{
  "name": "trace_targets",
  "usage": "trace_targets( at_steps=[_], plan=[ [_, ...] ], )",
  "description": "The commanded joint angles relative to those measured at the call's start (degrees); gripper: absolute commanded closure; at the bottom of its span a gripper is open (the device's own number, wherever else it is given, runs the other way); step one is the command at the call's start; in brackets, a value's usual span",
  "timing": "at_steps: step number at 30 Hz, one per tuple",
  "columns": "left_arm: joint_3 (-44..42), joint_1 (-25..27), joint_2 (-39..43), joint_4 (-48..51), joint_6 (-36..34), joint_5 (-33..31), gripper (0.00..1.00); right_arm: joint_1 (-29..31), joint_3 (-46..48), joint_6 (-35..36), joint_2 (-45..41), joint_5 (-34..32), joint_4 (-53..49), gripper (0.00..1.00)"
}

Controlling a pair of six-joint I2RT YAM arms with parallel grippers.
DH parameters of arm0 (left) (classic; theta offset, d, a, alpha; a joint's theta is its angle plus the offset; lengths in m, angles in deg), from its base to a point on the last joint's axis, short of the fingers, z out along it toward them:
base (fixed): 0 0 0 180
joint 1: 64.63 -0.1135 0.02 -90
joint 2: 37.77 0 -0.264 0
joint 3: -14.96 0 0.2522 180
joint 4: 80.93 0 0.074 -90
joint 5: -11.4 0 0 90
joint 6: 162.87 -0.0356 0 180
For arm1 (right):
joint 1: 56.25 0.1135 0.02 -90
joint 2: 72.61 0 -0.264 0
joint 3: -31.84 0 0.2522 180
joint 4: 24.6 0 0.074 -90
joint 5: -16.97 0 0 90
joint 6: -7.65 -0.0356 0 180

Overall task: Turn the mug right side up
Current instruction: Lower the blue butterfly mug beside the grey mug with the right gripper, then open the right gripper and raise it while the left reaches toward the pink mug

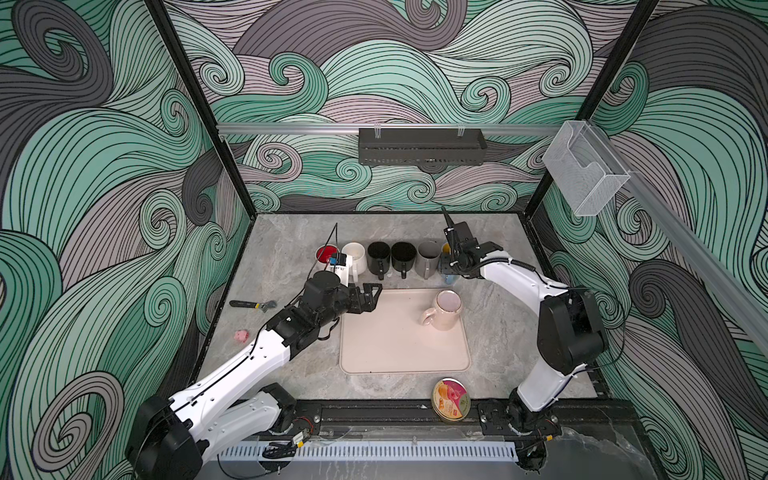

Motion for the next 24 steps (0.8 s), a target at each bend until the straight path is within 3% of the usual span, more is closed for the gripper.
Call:
trace_targets(
  at_steps=[1,6,16,20,24],
  plan=[
    [0.6,-0.2,-0.9,-0.7,-0.3,2.2,0.04,0.2,0.0,-0.1,-3.2,-1.4,-0.5,0.66],
    [1.0,-0.2,-2.2,0.0,-1.3,2.8,0.04,0.1,1.5,0.2,-9.5,-1.4,-0.4,0.64],
    [1.7,0.5,-6.2,0.6,-3.6,4.3,0.09,0.3,6.6,-2.3,-21.1,6.9,1.8,0.60],
    [4.0,2.8,-9.2,2.9,-5.8,3.1,0.10,0.4,7.9,-2.4,-23.6,7.4,2.3,0.60],
    [7.8,7.5,-13.1,6.5,-9.4,-2.2,0.11,0.4,8.9,-2.4,-24.2,7.1,2.9,0.60]
  ],
)
